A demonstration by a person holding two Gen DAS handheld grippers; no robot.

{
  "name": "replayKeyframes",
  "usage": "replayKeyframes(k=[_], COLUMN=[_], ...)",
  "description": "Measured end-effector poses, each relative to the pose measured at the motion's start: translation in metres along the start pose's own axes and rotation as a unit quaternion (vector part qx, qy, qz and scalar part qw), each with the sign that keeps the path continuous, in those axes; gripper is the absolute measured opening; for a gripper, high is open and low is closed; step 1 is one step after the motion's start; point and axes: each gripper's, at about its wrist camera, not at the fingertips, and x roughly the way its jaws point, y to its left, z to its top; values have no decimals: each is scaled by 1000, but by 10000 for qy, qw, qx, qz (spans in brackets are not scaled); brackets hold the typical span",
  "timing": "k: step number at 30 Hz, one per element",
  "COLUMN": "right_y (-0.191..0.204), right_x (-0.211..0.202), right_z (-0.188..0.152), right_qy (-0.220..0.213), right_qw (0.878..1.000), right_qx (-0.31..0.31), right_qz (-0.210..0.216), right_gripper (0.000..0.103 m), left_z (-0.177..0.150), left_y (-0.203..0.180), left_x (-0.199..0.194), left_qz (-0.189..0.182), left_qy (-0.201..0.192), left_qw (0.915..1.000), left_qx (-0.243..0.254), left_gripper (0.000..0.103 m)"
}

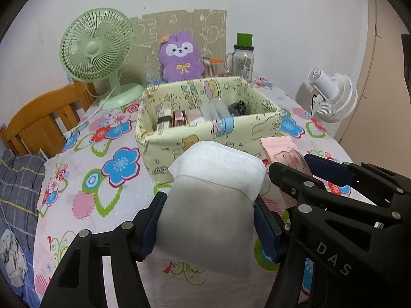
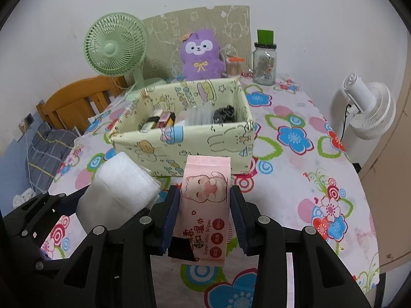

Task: Organize soft objects
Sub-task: 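Lift the white cloth and pink wipes pack and carry both over the basket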

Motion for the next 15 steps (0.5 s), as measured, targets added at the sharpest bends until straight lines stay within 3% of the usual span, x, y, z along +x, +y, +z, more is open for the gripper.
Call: replayKeyframes(k=[15], right_y=[7], right_x=[-19], right_z=[17], right_qy=[-244], right_qw=[9996], right_qx=[-108], right_qz=[38], right_gripper=[43], left_z=[15], left_y=[-1], left_x=[-20], left_qz=[67], left_qy=[-233], left_qw=[9997], left_qx=[32], left_gripper=[67])
